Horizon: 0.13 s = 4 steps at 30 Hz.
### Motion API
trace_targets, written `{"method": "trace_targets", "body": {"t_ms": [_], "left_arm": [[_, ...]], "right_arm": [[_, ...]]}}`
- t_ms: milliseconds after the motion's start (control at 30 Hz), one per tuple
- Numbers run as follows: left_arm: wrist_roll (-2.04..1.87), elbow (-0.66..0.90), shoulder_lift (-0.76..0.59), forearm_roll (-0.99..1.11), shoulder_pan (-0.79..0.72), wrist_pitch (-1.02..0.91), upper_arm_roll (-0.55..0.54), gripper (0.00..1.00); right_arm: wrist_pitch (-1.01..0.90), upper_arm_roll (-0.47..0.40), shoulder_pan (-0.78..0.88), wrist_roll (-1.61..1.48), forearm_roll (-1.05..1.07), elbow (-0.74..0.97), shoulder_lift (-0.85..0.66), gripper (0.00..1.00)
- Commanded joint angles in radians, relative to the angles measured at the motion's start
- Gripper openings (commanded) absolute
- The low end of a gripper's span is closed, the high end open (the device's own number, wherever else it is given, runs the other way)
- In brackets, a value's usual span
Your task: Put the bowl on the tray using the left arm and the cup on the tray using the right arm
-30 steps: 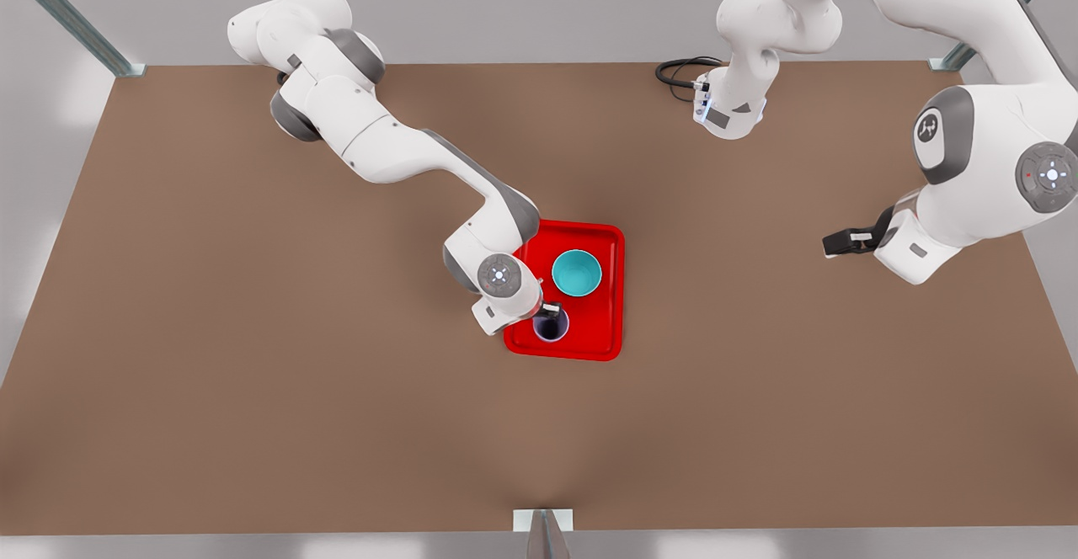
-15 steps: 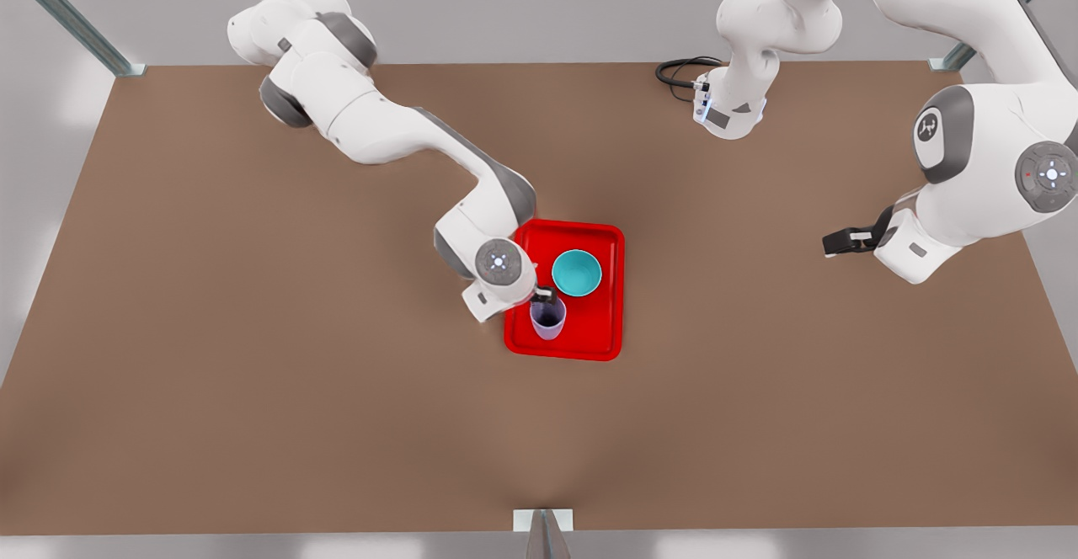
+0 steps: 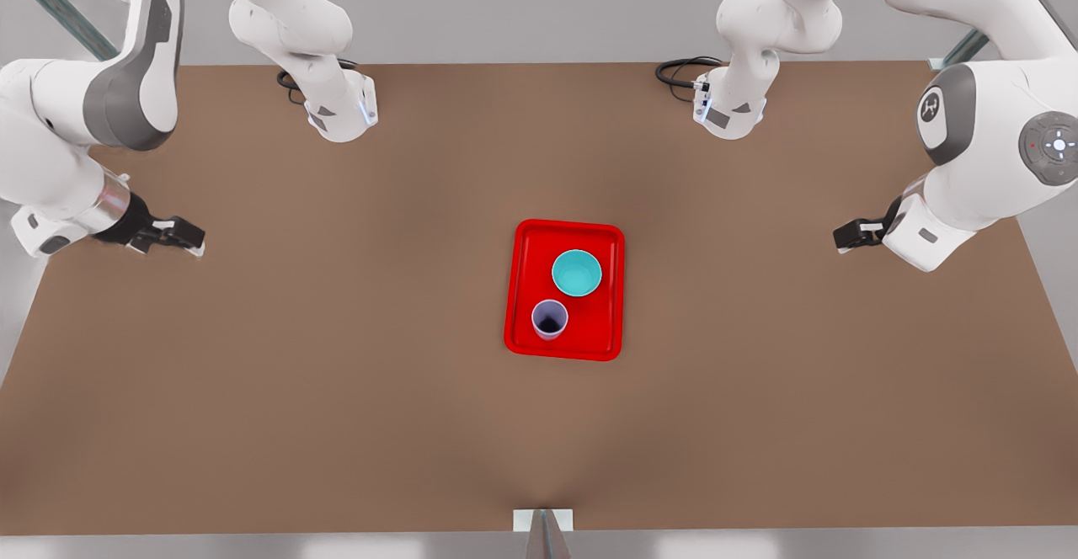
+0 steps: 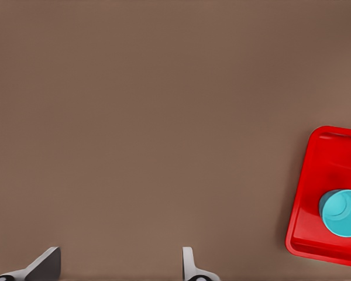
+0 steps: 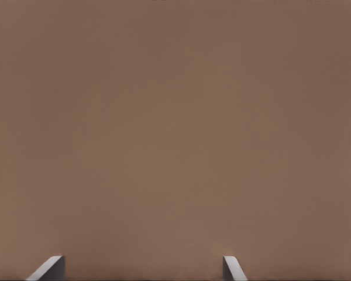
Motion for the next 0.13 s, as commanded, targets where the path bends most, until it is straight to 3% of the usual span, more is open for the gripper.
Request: {"method": "trace_targets", "body": {"t_ms": [0, 100], "left_arm": [[0.000, 0.000, 0.000, 0.001, 0.000, 0.000, 0.000, 1.00], [0.000, 0.000, 0.000, 0.001, 0.000, -0.002, -0.002, 1.00]], "right_arm": [[-0.005, 0.011, 0.026, 0.001, 0.000, 0.001, 0.000, 1.00], [-0.011, 0.016, 0.021, -0.001, -0.005, 0.005, 0.001, 1.00]]}}
